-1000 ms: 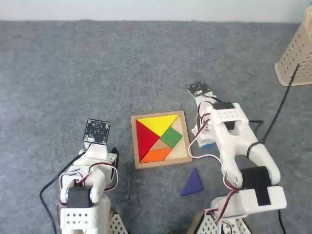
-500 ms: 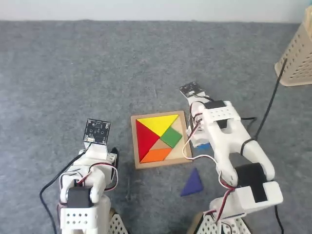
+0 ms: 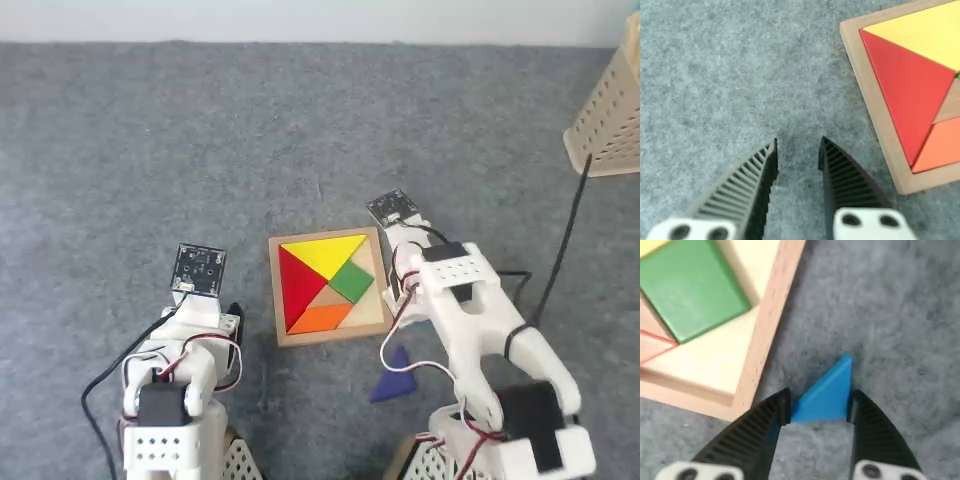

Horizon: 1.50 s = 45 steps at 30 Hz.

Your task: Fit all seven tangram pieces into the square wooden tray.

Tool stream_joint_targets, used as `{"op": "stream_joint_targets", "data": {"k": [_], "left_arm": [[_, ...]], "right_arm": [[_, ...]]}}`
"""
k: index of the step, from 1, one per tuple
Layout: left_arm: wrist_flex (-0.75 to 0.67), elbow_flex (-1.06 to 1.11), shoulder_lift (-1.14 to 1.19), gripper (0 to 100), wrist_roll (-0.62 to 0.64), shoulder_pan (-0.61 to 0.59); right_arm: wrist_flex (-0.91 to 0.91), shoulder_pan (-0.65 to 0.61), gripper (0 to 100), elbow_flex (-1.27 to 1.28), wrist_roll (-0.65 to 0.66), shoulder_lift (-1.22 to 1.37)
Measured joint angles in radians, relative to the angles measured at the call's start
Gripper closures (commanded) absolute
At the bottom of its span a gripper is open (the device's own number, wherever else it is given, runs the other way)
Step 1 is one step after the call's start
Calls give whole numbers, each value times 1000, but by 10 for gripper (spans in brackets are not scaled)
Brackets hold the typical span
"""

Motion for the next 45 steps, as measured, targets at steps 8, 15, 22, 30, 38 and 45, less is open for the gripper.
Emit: {"op": "stream_joint_targets", "data": {"k": [8,15,22,30,38,45], "left_arm": [[0,0,0,867,0,0],[0,0,0,867,0,0],[0,0,0,867,0,0],[0,0,0,867,0,0],[0,0,0,867,0,0],[0,0,0,867,0,0]], "right_arm": [[-31,71,801,2,-51,0],[-44,71,801,-25,-68,71],[-44,81,945,-28,-69,71],[-46,86,957,-37,-69,75],[-31,49,957,-34,-68,-97],[-31,-144,957,-173,-41,-143]]}}
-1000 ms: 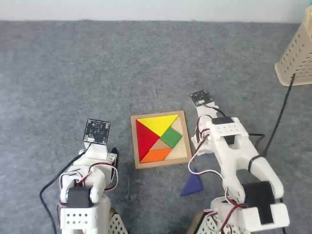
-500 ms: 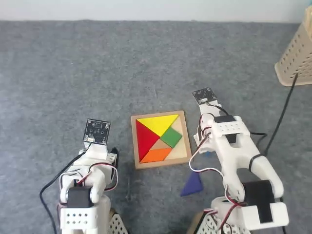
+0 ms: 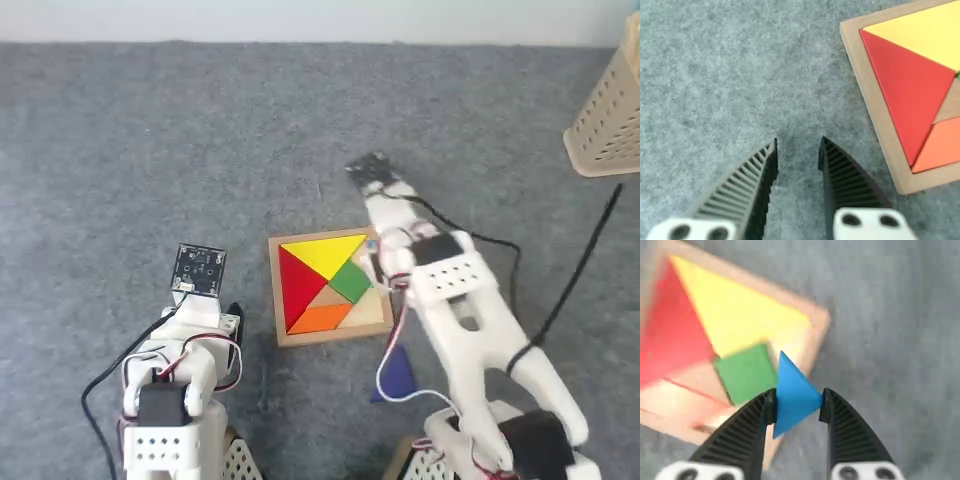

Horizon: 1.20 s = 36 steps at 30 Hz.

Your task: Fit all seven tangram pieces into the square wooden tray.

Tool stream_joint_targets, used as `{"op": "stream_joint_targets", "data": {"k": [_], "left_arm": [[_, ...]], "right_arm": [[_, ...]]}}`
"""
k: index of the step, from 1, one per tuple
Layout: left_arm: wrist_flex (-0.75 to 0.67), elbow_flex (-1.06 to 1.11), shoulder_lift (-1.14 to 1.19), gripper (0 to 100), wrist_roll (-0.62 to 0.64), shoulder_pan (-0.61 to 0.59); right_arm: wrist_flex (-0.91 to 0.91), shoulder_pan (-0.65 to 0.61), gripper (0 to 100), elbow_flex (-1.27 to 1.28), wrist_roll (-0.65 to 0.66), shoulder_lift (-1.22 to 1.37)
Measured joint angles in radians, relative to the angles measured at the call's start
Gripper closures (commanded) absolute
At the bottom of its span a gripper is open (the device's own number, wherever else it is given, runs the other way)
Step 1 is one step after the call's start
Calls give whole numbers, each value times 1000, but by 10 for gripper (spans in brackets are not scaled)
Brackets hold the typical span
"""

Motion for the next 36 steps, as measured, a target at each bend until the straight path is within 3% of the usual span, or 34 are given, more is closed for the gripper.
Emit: {"op": "stream_joint_targets", "data": {"k": [4,10,20,36], "left_arm": [[0,0,0,867,0,0],[0,0,0,867,0,0],[0,0,0,867,0,0],[0,0,0,867,0,0]], "right_arm": [[0,-43,949,-118,-3,164],[3,-49,812,-164,-55,315],[34,-164,824,-140,-25,284],[34,-81,854,-138,-9,347]]}}
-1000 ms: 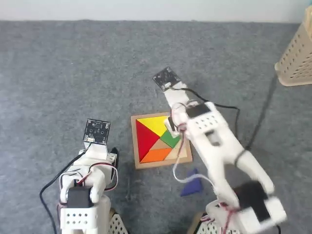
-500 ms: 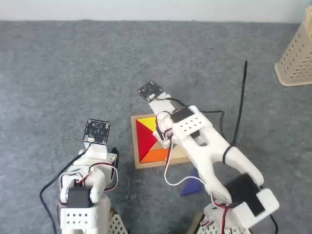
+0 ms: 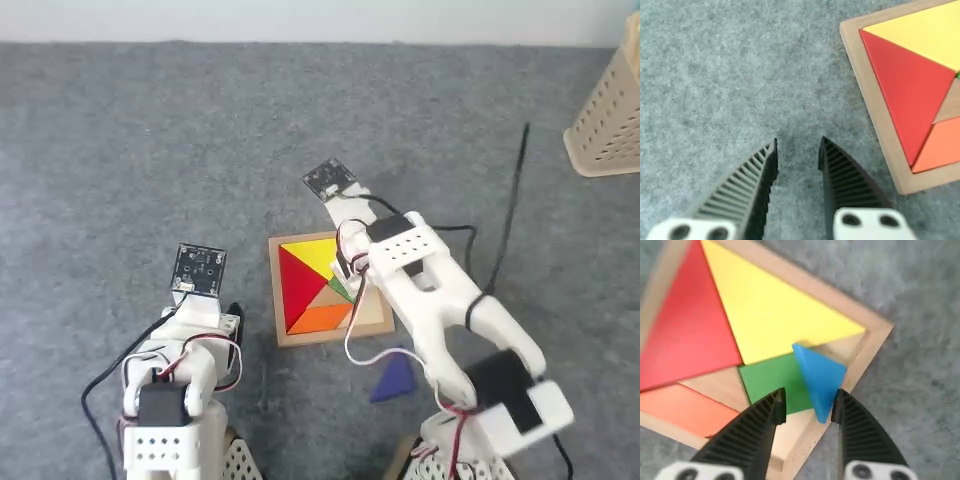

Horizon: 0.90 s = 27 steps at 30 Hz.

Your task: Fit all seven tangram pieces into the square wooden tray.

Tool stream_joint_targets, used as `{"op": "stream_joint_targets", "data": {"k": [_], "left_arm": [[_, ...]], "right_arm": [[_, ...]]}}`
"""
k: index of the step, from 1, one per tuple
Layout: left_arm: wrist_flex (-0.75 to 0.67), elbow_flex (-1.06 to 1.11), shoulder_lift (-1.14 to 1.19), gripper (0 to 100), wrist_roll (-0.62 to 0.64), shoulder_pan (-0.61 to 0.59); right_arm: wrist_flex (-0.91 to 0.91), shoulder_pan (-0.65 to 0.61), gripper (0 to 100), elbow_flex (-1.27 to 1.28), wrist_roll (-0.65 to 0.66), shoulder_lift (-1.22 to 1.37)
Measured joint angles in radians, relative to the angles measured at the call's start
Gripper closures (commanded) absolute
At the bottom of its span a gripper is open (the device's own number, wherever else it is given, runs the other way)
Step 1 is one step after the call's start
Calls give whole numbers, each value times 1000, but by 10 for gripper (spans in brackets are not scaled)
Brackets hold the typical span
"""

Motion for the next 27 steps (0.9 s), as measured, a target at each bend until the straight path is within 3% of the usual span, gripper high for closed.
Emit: {"op": "stream_joint_targets", "data": {"k": [13,22,27], "left_arm": [[0,0,0,867,0,0],[0,0,0,867,0,0],[0,0,0,867,0,0]], "right_arm": [[-2,166,854,-9,26,34],[-46,169,854,-9,28,34],[-54,92,853,-9,32,34]]}}
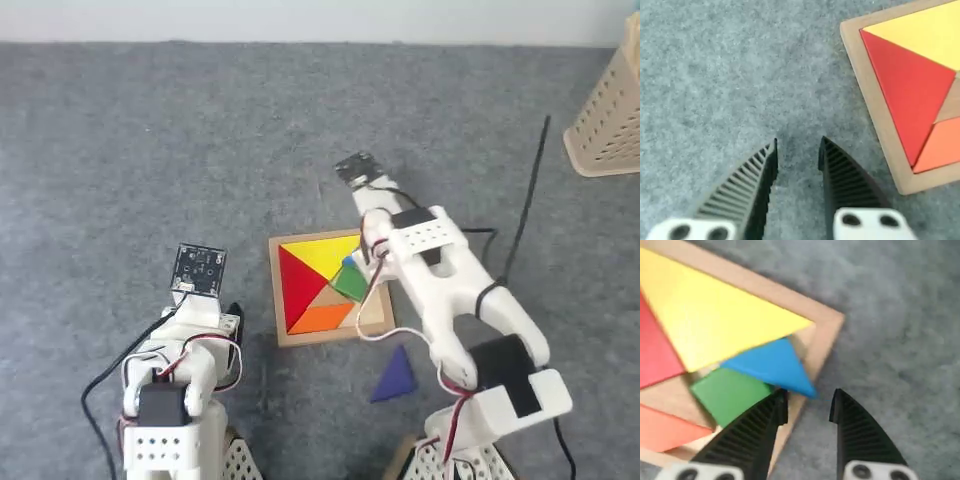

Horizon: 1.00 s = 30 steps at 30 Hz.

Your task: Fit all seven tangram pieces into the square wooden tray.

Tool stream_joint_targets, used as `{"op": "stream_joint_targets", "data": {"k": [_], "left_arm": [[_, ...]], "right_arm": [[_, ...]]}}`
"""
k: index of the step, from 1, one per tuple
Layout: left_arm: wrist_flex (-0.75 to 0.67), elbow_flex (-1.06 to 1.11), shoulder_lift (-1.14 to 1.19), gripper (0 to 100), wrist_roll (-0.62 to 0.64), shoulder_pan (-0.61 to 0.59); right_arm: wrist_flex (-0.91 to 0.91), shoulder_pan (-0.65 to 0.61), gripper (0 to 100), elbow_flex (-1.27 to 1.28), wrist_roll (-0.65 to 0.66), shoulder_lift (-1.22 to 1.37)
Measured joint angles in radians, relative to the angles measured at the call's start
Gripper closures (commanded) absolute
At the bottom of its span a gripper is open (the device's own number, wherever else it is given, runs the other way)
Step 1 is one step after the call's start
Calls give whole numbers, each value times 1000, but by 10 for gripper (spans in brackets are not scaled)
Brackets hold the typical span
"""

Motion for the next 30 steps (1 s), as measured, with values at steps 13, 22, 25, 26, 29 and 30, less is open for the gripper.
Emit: {"op": "stream_joint_targets", "data": {"k": [13,22,25,26,29,30], "left_arm": [[0,0,0,867,0,0],[0,0,0,867,0,0],[0,0,0,867,0,0],[0,0,0,867,0,0],[0,0,0,867,0,0],[0,0,0,867,0,0]], "right_arm": [[-40,-64,854,-43,8,2],[-52,-64,855,-43,43,2],[-52,-64,855,-43,43,2],[-52,-64,855,-43,43,2],[-55,-64,854,-43,49,21],[-55,-66,854,-43,52,41]]}}
